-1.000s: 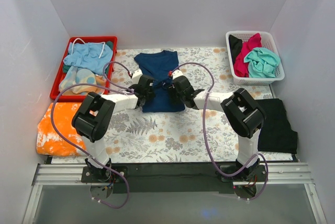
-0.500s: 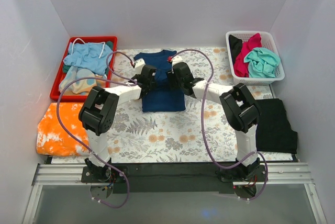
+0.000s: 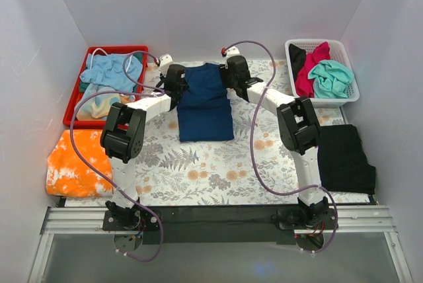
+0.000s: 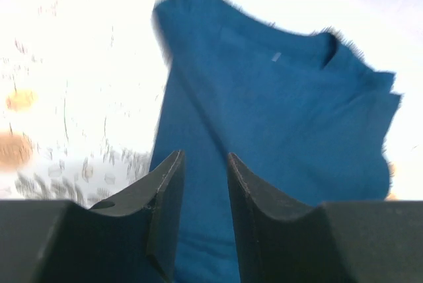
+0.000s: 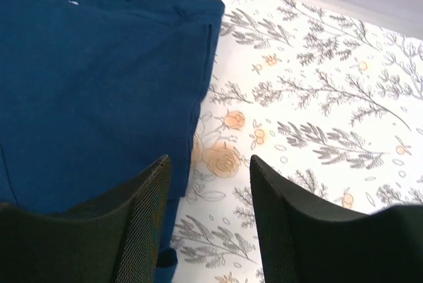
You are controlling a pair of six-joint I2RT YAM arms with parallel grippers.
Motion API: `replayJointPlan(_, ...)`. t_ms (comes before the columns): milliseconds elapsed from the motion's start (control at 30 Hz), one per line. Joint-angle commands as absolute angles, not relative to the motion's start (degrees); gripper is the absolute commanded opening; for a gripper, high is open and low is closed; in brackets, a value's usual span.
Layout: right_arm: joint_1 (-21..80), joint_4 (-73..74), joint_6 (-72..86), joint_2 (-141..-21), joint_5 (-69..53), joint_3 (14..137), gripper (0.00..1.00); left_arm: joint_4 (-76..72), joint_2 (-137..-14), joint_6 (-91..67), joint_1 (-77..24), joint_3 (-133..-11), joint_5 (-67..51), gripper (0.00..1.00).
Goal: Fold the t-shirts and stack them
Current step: Fold the folded rectangular tshirt in 1/3 of the way
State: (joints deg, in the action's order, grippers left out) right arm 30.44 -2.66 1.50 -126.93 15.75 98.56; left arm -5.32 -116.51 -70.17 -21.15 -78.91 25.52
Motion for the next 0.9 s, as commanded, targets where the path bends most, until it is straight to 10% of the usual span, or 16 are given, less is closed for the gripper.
replayJointPlan(0, 30.5, -0.4, 1.5, -121.9, 17.5, 95.2, 0.57, -6.3, -111.0, -65.0, -21.3, -80.8, 28.1, 0.33)
replayJointPlan(267, 30.6, -6.3, 10.7, -101.8, 2.7, 68.0, 0.6, 10.9, -100.7, -82.8, -20.9, -66.6, 26.5, 0.37)
replayJointPlan(867, 32.9, -17.7, 17.1, -93.9, -9.8, 42.5, 0.63, -14.5, -88.7, -82.4, -20.8, -32.9, 1.1, 0.41)
